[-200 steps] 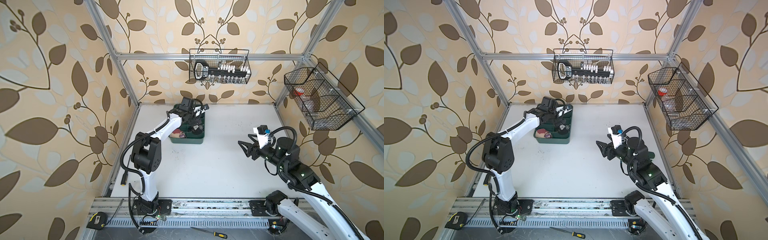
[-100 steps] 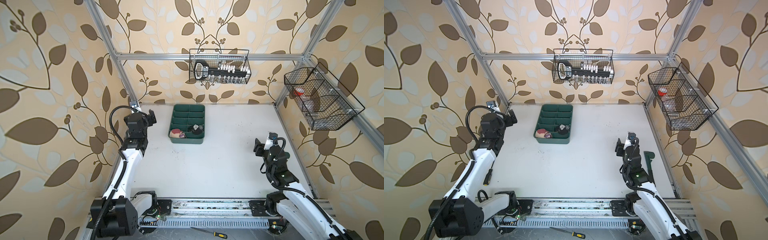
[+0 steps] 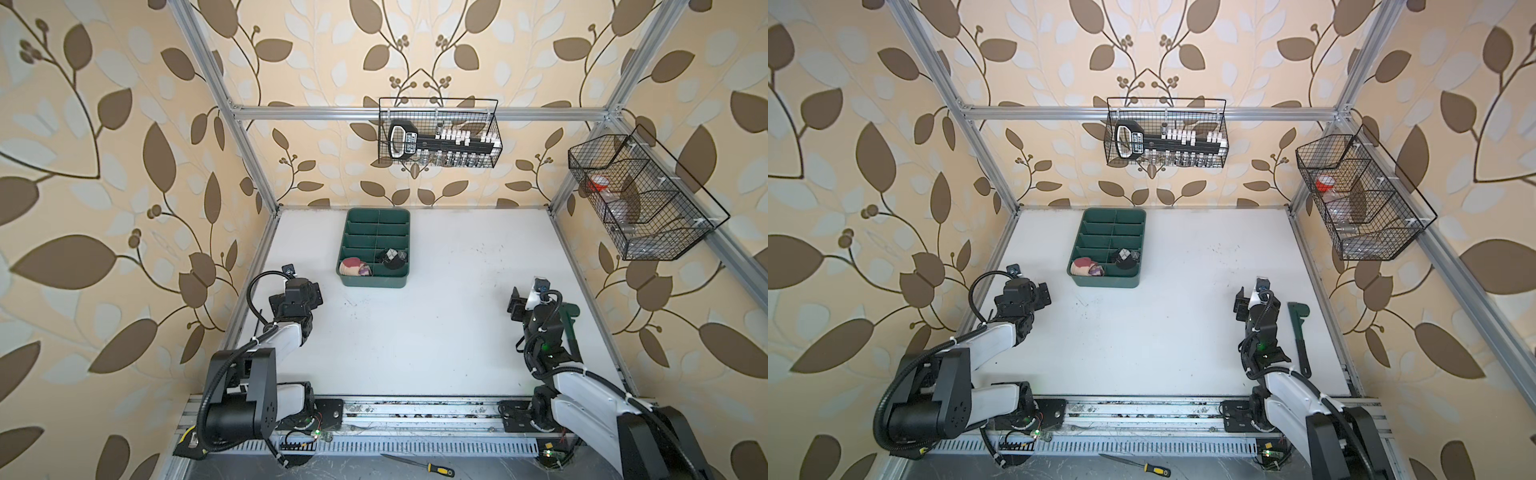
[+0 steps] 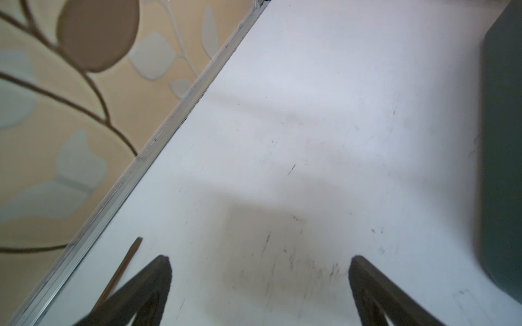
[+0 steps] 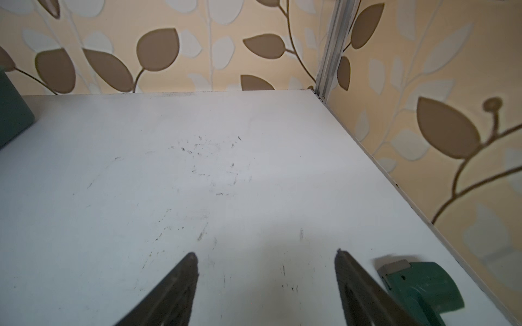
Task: Roll the socks
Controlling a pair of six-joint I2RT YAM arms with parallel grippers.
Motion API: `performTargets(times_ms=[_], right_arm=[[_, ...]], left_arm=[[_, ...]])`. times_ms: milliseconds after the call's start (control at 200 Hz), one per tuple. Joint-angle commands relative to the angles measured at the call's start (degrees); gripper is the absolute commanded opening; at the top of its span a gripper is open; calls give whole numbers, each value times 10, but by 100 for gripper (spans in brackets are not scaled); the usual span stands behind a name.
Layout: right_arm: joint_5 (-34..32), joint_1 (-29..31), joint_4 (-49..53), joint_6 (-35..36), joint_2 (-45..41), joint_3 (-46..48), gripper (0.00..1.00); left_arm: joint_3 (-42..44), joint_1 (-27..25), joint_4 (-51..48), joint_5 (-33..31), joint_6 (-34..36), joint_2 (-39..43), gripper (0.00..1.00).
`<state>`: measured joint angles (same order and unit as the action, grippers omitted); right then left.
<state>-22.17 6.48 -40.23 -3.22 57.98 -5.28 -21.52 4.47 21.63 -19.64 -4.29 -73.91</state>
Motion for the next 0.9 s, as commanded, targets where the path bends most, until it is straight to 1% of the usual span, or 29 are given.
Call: performTargets(times_ms=[0, 40, 95, 135, 170, 190, 210, 250, 285, 310, 340, 385, 405, 450, 465, 540, 630, 675, 895], right_arm=[[76, -14, -93, 27, 57, -32, 100], [91, -18, -107, 35, 83, -41, 100], [105, -28, -125, 34, 109, -46, 100], [108, -37, -136, 24, 123, -43, 100], [109, -45, -153, 16, 137, -39, 100], [113, -49, -165, 11, 145, -36, 100], [119, -55, -175, 7, 154, -35, 100], [129, -64, -192, 0, 170, -32, 100], [128, -67, -209, -6, 185, -31, 100], [132, -69, -218, -5, 193, -31, 100], [131, -68, -204, -5, 189, -34, 100], [130, -68, -202, -6, 188, -35, 100], [131, -67, -209, -4, 192, -35, 100], [128, -66, -196, -5, 187, -36, 100], [126, -66, -193, -4, 185, -37, 100], [115, -58, -194, 3, 188, -38, 100], [95, -36, -188, 21, 191, -44, 100], [100, -37, -185, 21, 189, -44, 100], [106, -40, -182, 21, 190, -47, 100]], left_arm=[[-13, 1, 80, 55, 17, -2, 99], [-11, 1, 75, 85, 27, 4, 99], [-2, 1, 92, 116, 38, 6, 99], [-4, 1, 94, 129, 23, 6, 99], [17, 1, 153, 149, 0, 4, 99], [28, 1, 190, 173, 9, 0, 99], [27, 1, 193, 186, 15, -8, 99], [15, 1, 175, 170, 11, -27, 99], [18, 5, 202, 145, -8, -48, 99], [23, 9, 225, 151, -12, -67, 99], [26, 10, 249, 163, -10, -97, 99], [29, 10, 310, 185, 3, -137, 99], [23, 10, 298, 185, 4, -137, 99], [-7, 10, 204, 178, 1, -120, 99], [-14, 9, 187, 175, 2, -119, 99], [-6, 5, 235, 174, 7, -139, 99], [-11, 4, 197, 174, 6, -120, 99], [-7, 2, 210, 171, 7, -120, 99], [-13, 0, 199, 166, 7, -126, 99]])
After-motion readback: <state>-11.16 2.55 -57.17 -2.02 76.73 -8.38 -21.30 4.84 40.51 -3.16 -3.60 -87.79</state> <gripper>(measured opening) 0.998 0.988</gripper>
